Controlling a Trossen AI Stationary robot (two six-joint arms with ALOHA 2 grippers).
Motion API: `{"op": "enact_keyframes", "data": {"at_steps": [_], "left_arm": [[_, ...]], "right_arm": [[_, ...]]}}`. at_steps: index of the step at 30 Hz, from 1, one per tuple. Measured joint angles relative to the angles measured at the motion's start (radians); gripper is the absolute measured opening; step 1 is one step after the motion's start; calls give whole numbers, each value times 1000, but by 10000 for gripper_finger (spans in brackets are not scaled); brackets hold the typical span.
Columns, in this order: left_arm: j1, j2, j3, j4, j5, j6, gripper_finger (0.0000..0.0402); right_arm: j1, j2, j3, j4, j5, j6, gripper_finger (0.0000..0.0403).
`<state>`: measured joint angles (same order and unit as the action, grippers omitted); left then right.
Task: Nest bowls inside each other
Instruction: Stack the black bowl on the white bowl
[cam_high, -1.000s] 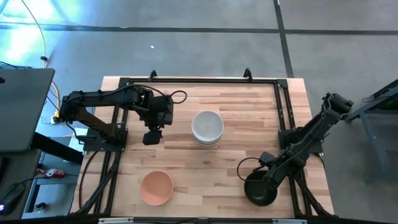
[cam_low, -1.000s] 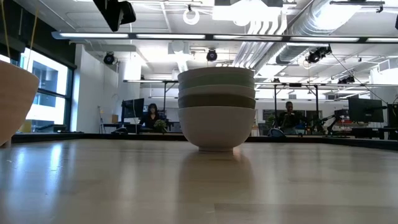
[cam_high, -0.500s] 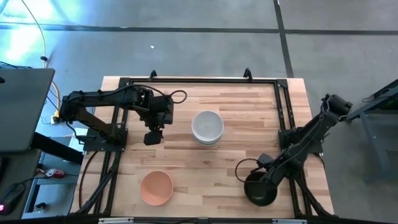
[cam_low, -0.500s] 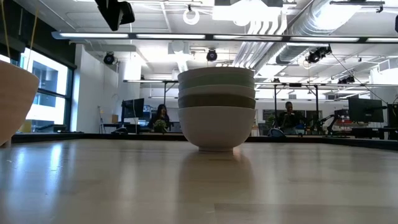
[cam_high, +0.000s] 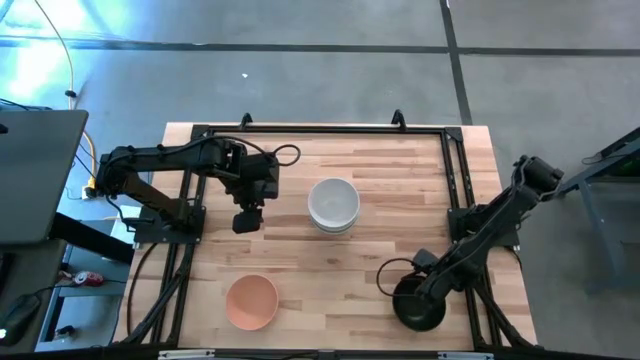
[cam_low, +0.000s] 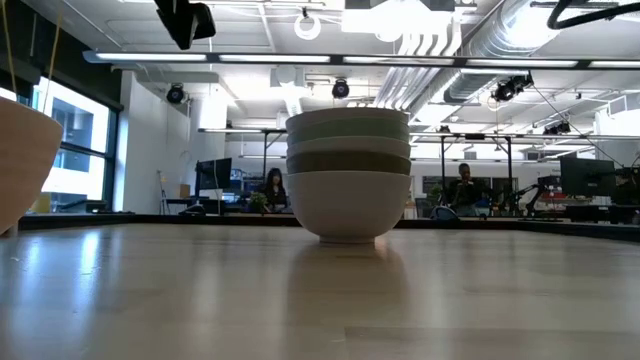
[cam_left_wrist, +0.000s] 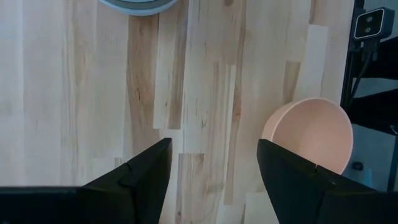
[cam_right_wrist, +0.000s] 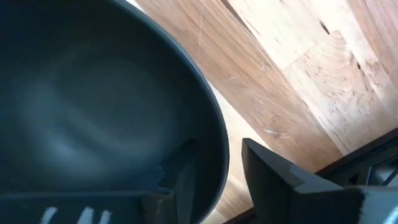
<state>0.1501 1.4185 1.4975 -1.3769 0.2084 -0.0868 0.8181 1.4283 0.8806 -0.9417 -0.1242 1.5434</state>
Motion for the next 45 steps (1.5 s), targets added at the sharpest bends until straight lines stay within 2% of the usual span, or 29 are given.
{"op": "enact_keyframes", "data": {"at_steps": [4,9,20,28,37,45], "left_arm": [[0,0,0,0,0,0,225],[0,0,0,0,-2,3,225],[0,0,0,-3,-7,38,225],[0,0,0,-11,-19,57,225],[0,0,0,-91,-141,79,225],[0,0,0,-97,-153,108,225]], "right_arm": [[0,13,0,-3,0,9,84],[0,13,0,-1,14,27,10],[-31,12,5,102,-19,105,2],[-80,12,86,54,-6,179,1],[-192,12,291,-159,45,176,0],[-350,12,547,-376,67,45,0]]}}
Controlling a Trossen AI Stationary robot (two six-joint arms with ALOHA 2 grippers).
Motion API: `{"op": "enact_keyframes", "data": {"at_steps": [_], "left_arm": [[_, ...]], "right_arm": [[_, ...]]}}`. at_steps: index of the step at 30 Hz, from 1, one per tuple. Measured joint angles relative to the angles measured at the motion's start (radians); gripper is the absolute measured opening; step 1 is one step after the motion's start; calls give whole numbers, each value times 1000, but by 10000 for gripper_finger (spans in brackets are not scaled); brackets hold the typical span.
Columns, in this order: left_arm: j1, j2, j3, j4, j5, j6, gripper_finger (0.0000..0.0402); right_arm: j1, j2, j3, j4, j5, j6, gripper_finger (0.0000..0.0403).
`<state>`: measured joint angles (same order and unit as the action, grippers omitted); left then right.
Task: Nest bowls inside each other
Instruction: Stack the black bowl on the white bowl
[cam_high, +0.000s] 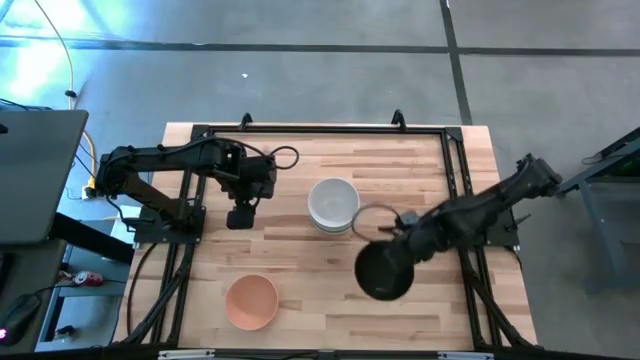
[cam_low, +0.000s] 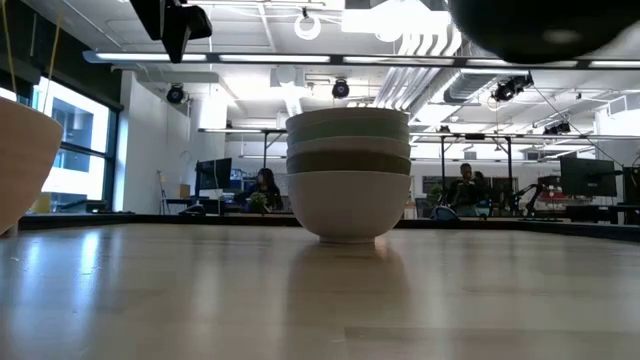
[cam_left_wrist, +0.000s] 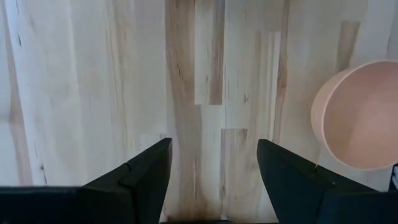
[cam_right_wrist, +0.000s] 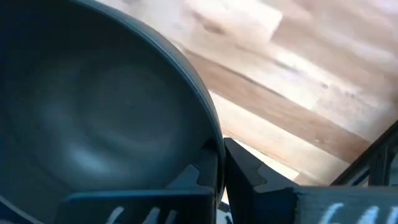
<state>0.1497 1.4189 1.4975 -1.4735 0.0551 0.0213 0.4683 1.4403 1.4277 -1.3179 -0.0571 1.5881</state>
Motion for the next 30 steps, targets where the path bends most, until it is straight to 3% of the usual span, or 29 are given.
{"op": "enact_keyframes", "data": {"at_steps": [10,23,30], "left_arm": [[0,0,0,8,-26,22,225],[0,0,0,9,-26,43,225],[0,0,0,13,-26,43,225]], "right_arm": [[-261,-1,218,-146,32,-209,0],[-559,15,227,-143,-6,-428,0],[-644,81,227,-94,-115,-494,0]]}}
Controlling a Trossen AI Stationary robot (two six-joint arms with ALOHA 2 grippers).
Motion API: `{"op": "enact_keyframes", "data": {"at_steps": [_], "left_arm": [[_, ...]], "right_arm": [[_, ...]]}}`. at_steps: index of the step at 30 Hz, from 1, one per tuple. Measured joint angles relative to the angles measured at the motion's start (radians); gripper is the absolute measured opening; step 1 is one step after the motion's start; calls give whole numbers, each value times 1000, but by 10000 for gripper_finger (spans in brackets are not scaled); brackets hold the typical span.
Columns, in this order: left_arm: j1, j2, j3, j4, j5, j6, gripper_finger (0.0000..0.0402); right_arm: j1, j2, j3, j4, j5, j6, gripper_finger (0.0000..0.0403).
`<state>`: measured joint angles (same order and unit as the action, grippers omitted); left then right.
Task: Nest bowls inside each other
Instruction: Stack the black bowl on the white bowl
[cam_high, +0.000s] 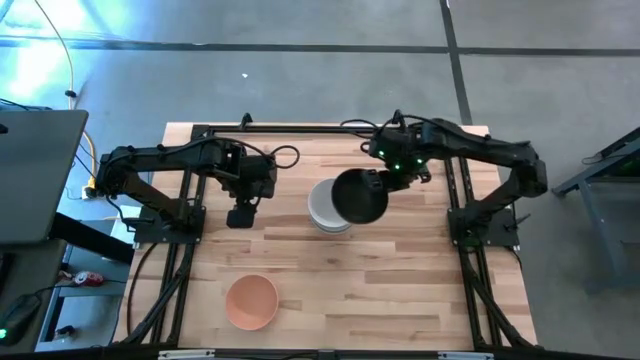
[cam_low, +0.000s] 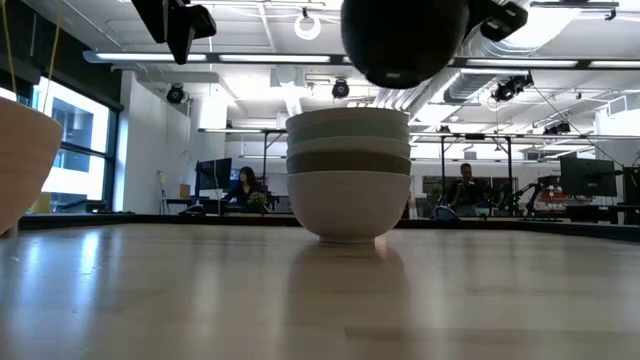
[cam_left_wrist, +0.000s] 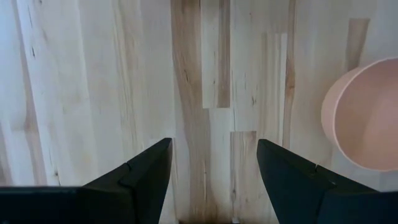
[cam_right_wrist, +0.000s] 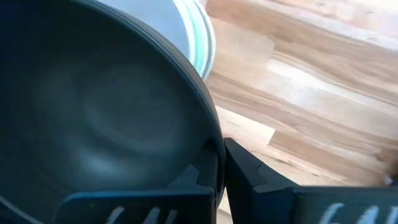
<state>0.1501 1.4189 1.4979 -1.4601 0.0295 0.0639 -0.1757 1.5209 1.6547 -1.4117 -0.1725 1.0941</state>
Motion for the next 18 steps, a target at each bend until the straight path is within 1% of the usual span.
{"op": "enact_keyframes", "data": {"at_steps": [4,8,18], "left_arm": [[0,0,0,0,0,0,225],[0,0,0,0,0,0,225],[0,0,0,9,0,34,225]], "right_arm": [[-28,36,0,17,-43,-23,0],[-40,47,0,36,-44,-29,0],[-40,57,0,105,-37,13,0]]}}
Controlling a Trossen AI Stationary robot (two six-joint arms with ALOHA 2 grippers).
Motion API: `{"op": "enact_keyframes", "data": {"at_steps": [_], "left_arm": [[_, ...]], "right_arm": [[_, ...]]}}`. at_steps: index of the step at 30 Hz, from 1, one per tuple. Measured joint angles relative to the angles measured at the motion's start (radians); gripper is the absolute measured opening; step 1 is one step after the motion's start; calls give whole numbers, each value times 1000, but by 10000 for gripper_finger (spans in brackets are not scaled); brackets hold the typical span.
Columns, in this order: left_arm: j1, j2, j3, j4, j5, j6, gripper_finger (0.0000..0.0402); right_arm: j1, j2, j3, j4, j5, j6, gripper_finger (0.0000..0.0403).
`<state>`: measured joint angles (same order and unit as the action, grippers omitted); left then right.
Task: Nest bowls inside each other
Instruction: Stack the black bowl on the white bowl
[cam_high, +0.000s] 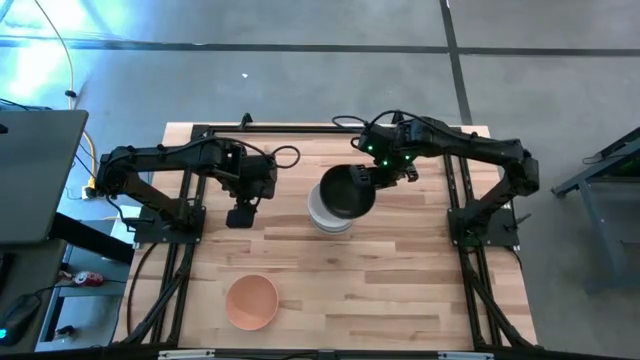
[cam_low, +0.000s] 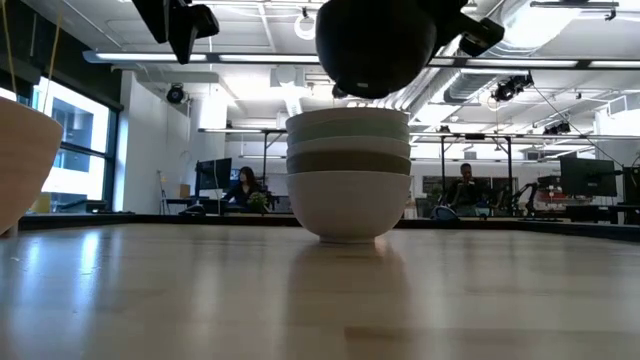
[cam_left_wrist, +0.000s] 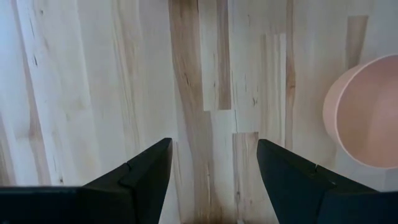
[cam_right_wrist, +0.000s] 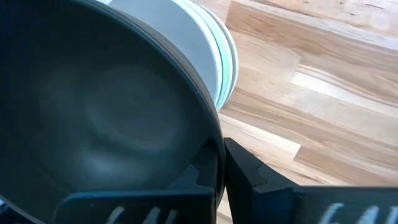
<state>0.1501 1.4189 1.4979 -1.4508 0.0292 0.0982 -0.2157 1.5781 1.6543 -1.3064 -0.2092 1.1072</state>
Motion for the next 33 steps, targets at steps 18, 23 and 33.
{"op": "enact_keyframes", "data": {"at_steps": [18,23,33], "left_arm": [[0,-11,0,1,0,-31,225],[0,-35,0,-2,0,-42,225],[0,-79,0,0,0,-61,225]], "right_arm": [[0,340,475,-265,67,-217,0],[-2,360,453,-266,63,-244,0],[-6,358,424,-265,89,-260,0]]}}
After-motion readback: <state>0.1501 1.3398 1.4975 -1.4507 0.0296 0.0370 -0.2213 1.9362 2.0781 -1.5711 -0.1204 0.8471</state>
